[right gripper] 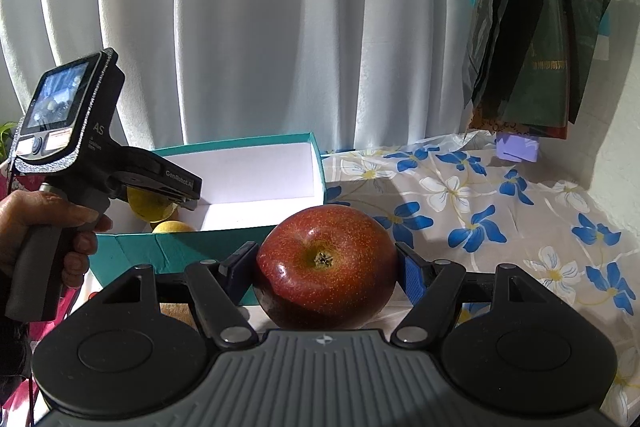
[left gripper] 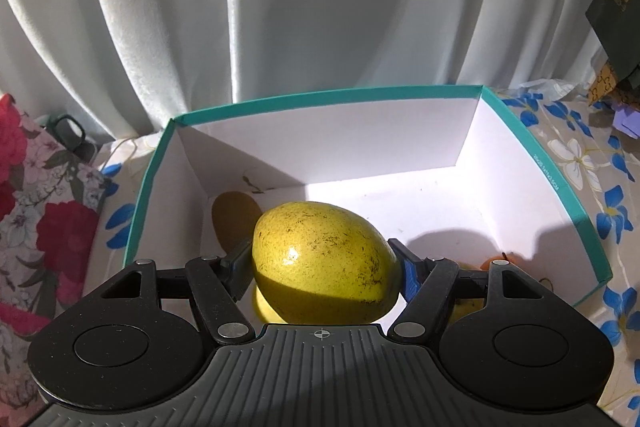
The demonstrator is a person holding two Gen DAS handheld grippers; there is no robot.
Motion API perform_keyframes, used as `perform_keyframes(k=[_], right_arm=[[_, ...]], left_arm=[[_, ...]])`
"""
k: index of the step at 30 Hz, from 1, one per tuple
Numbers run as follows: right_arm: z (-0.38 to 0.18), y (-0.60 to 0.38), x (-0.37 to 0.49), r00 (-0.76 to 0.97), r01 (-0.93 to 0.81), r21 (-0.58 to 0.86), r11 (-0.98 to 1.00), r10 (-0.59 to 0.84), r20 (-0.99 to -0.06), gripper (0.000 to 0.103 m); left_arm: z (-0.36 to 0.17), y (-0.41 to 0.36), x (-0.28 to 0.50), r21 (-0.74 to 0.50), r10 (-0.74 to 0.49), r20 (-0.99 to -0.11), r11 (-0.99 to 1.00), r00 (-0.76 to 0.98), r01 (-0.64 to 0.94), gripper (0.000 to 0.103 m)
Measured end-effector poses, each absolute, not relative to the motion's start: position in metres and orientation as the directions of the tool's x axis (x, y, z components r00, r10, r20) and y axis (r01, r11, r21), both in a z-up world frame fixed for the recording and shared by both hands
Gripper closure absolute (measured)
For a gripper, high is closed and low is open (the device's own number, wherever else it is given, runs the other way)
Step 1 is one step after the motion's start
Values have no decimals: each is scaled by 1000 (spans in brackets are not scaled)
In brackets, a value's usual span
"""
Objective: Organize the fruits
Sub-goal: 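Lower the yellow pear into the teal box and open the left gripper while the right holds the apple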
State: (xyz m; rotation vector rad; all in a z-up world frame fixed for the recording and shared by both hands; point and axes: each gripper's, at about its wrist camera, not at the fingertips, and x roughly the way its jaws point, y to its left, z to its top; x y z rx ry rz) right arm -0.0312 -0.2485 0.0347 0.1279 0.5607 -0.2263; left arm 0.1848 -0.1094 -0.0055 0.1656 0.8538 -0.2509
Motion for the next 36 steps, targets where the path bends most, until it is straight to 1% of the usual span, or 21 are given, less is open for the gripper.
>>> perform_keyframes(k=[5, 7, 16, 24, 29, 34, 36], right_arm=[[36, -249, -31, 822, 250, 59, 966, -179, -541, 31], [36, -249, -32, 821, 254, 62, 965, -181, -541, 31], [36, -252, -31, 818, 266, 65, 962, -189, -544, 31], [36, -251, -32, 818, 264, 64, 962, -189, -543, 31], [37, -251, -32, 821, 259, 61, 964, -187, -539, 31], [39, -251, -33, 825, 256, 62, 965, -185, -534, 31], [39, -251, -34, 825, 257, 62, 964, -186, -534, 31]], left_arm=[[-28, -118, 198, 46, -143, -803, 953, 579, 300, 29], [-30, -123, 196, 92, -122, -786, 946, 607, 309, 29], [-31, -136, 204, 102, -131, -805, 931, 579, 351, 29], [-31, -139, 208, 102, -125, -813, 931, 569, 350, 29], [-29, -137, 209, 69, -147, -829, 931, 540, 359, 23], [-28, -137, 207, 73, -147, -823, 931, 550, 357, 18], [-27, -135, 205, 68, -148, -823, 933, 549, 354, 18]])
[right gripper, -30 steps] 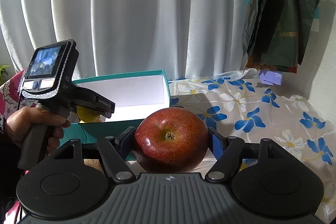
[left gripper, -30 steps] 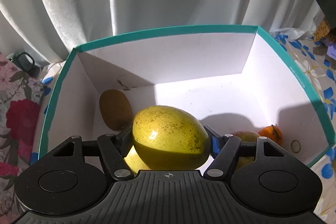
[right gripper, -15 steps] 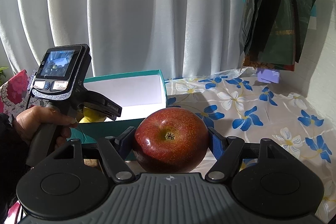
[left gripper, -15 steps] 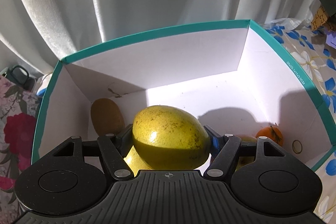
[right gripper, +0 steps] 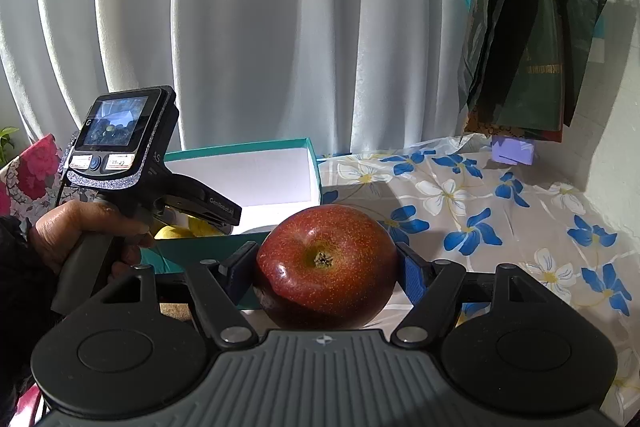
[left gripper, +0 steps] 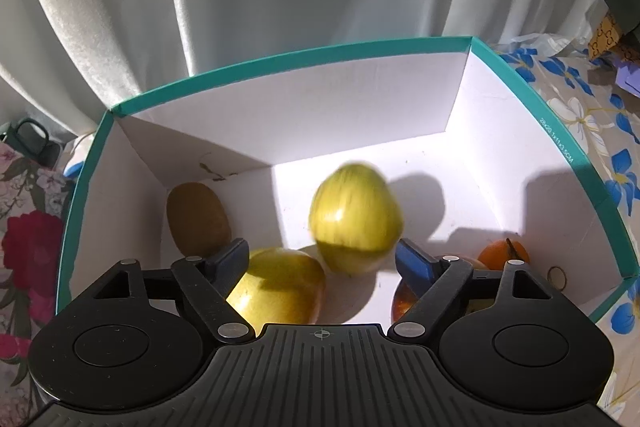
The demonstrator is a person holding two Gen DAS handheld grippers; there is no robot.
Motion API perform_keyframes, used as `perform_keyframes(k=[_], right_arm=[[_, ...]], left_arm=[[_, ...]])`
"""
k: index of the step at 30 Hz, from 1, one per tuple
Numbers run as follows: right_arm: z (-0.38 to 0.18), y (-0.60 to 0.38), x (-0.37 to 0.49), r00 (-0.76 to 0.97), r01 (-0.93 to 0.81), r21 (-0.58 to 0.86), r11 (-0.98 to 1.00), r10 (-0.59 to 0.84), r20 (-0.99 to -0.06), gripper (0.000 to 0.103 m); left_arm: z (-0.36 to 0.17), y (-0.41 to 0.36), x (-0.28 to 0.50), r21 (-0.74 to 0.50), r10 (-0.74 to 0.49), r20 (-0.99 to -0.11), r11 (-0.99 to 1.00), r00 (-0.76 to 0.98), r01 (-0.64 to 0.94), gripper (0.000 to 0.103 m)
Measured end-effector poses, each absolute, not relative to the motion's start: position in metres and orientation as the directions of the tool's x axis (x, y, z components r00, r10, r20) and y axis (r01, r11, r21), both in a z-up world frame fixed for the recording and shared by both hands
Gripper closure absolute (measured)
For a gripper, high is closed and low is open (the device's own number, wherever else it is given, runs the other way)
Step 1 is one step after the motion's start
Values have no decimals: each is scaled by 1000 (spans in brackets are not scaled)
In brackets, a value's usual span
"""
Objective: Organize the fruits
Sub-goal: 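Lower the red apple into the teal box and open the right gripper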
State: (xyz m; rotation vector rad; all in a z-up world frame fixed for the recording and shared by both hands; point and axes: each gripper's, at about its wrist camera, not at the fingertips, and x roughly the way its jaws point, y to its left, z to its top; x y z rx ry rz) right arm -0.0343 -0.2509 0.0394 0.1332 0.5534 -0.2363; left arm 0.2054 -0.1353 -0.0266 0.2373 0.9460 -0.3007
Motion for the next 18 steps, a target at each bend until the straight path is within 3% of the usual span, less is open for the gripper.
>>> perform_keyframes(k=[6, 13, 18], right_arm=[[40, -254, -36, 824, 265, 62, 962, -193, -533, 31], [43, -256, -32, 827, 262, 55, 964, -194, -527, 31], [45, -254, -21, 839, 238, 41, 971, -184, -513, 31]], left_arm=[[-6, -118, 193, 78, -138, -768, 949, 626, 306, 17], [39, -59, 141, 28, -110, -688, 984, 718, 178, 8], [52, -25, 102, -12, -115, -683, 989, 721, 146, 6]])
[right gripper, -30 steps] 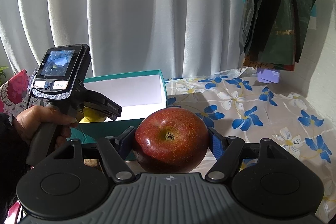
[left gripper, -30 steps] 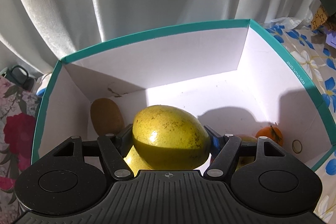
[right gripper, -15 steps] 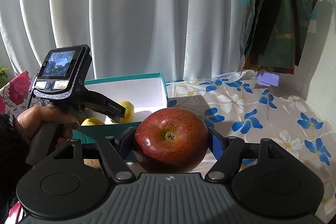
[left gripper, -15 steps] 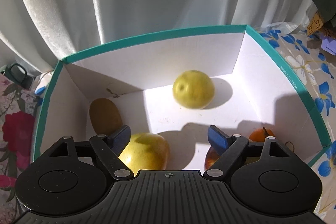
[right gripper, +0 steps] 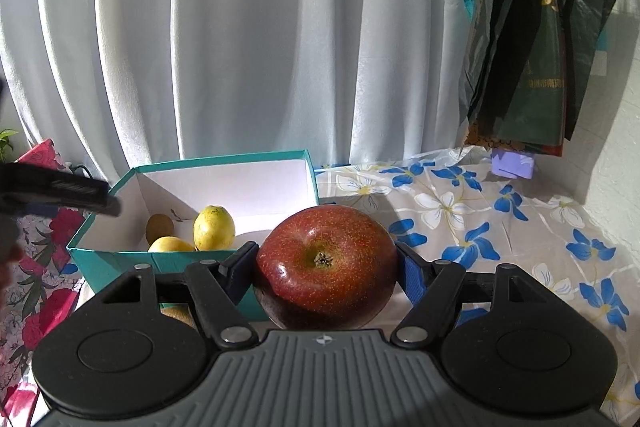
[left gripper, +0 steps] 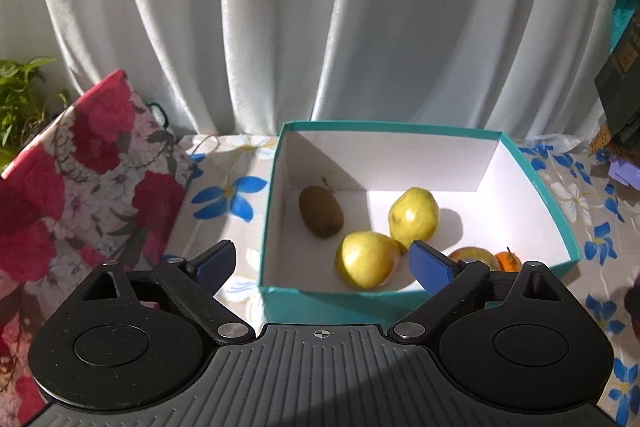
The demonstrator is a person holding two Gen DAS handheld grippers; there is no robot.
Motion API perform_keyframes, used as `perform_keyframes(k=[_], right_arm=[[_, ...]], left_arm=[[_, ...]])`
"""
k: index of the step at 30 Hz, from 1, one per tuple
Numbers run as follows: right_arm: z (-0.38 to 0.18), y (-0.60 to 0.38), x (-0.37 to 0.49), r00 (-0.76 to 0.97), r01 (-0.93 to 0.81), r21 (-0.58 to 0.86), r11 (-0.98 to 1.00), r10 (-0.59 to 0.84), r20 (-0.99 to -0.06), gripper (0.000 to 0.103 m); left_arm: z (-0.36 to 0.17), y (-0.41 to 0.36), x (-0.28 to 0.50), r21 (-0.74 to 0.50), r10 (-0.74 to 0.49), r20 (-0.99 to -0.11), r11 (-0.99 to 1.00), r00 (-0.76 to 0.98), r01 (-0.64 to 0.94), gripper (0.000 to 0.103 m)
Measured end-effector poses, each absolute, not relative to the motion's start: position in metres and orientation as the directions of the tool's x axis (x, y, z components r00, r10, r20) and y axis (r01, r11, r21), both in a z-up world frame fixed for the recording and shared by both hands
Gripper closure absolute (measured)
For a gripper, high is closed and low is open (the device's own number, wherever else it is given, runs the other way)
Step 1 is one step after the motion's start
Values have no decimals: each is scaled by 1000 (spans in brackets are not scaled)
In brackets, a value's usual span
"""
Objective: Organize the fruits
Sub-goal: 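Lower the red apple into the teal box and open the right gripper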
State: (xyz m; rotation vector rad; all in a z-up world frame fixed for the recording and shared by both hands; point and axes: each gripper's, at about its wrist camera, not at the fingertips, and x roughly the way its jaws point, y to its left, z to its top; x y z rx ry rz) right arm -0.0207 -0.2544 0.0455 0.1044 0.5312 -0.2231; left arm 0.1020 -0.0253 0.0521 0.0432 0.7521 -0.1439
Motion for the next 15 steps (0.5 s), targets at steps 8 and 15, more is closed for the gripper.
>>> perform_keyframes(k=[8, 15], right_arm=[[44, -245, 16, 854, 174, 22, 985, -139, -501, 31], [40, -231, 50, 863, 115, -5, 993, -102, -494, 31]], left_arm=[[37, 9, 74, -49, -102, -709, 994, 698, 96, 6], [19, 28, 55, -39, -63, -746, 998, 662, 50, 6]])
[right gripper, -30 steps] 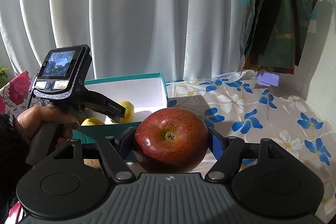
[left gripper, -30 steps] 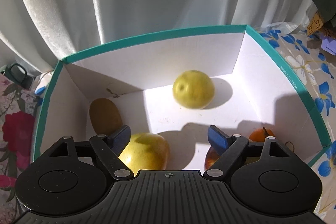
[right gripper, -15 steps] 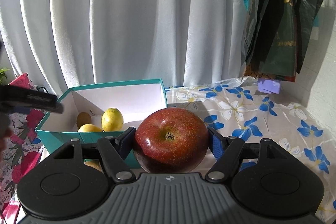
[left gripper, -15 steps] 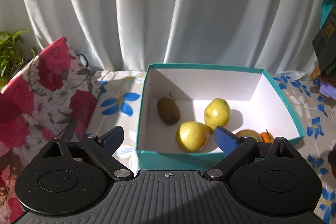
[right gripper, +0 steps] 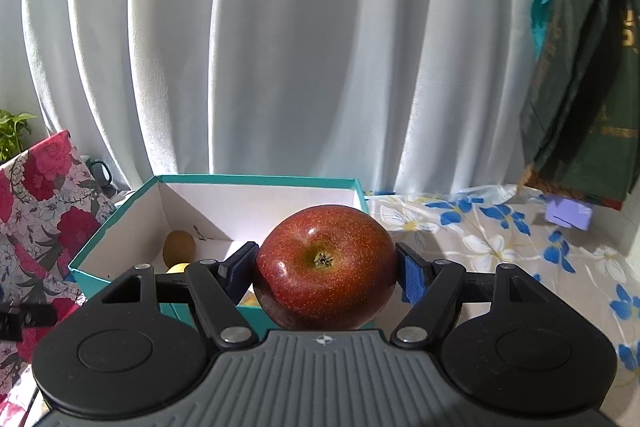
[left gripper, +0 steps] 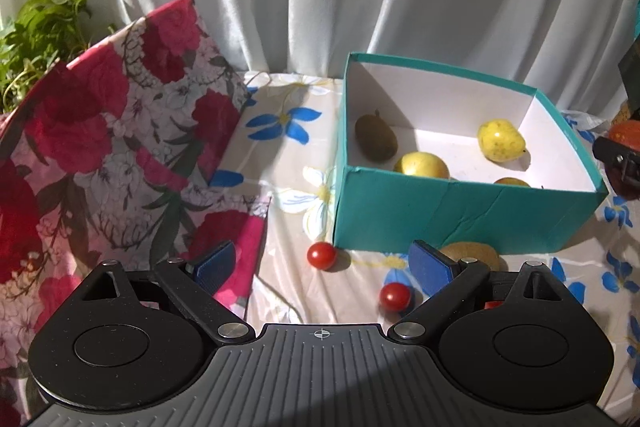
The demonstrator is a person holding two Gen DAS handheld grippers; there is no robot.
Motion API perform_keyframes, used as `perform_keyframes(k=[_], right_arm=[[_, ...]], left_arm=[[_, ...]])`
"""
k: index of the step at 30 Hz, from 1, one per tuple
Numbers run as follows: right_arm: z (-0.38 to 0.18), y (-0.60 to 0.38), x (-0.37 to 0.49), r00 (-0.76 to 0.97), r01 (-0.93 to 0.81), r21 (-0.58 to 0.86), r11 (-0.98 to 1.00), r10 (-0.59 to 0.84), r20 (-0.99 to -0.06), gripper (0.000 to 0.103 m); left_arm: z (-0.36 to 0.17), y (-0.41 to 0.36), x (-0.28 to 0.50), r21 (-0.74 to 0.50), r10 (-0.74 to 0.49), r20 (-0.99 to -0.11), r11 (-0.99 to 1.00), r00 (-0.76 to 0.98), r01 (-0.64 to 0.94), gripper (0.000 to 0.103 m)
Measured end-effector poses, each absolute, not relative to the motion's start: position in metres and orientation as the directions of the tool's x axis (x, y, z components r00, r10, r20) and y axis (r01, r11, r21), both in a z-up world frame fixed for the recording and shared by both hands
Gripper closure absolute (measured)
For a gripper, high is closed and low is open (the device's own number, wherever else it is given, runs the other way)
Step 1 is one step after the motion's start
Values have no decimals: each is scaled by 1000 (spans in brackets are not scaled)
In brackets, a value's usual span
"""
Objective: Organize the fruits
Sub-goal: 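Lower the red apple into the teal box and open the right gripper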
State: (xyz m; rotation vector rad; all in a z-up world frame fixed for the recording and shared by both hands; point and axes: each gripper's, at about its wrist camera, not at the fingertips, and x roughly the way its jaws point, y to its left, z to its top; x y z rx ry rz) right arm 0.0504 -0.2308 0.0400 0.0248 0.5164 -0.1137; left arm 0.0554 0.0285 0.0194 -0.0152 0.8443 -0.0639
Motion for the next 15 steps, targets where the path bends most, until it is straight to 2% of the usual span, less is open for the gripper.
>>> perform_keyframes(k=[15], right_arm=[[-11, -221, 125, 790, 55, -18, 998, -55, -610, 31]], left_arm=[[14, 44, 35, -15, -8, -775, 1000, 632, -6, 6]])
